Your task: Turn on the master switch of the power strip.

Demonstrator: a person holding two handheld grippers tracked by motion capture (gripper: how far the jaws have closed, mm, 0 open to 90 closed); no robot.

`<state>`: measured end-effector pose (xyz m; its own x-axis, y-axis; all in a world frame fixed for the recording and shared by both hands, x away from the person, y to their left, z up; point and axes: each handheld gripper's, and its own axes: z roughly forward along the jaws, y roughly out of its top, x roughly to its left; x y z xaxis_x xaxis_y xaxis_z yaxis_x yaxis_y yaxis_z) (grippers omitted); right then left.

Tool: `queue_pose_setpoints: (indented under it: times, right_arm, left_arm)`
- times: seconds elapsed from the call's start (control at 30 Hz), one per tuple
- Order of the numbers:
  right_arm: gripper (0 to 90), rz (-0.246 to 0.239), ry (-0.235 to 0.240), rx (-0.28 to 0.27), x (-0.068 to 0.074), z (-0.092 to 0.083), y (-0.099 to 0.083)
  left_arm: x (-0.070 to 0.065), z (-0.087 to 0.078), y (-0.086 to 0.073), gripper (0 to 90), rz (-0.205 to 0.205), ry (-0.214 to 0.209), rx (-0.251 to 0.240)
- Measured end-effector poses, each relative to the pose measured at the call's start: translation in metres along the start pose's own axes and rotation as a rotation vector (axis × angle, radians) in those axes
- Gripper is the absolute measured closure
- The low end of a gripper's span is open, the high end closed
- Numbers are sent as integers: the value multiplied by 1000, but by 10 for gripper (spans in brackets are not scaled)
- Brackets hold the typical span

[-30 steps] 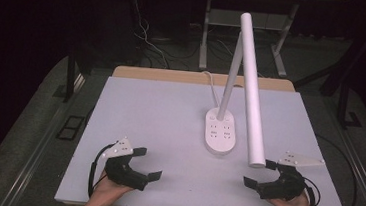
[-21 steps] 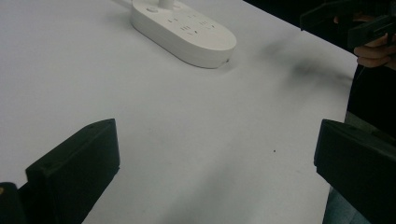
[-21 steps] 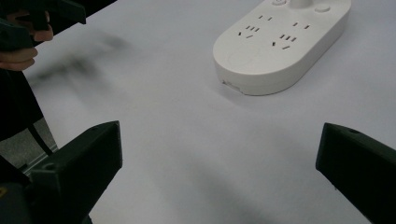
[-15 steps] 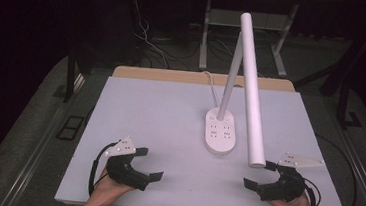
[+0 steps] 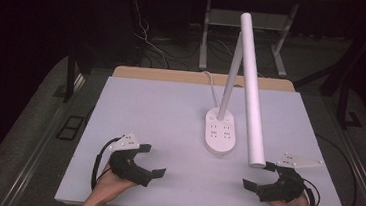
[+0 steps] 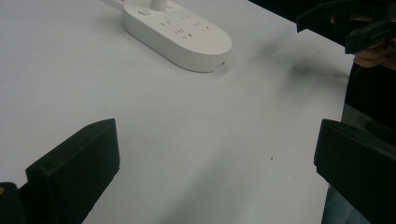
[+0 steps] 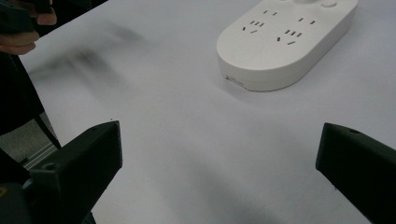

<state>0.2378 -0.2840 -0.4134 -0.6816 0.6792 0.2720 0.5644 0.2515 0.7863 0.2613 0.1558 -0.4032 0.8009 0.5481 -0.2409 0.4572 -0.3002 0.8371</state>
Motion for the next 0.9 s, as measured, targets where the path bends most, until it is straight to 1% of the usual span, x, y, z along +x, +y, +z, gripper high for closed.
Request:
queue_pose_setpoints:
  times: [0.17,0.5,0.57,0.9]
  right_arm:
    - [1,-1,0,-2,0,0,0]
    - [0,-1,-5,-3,0,0,-1]
    - [0,-1,-3,-2,0,0,-1]
    - [0,-1,-5,-2,0,0,-1]
  left_arm:
    - [3,3,8,0,3,-26,25]
    - [5,7,21,0,14,-30,47]
    - [6,8,26,0,20,-33,53]
    - [5,14,39,0,30,-41,71]
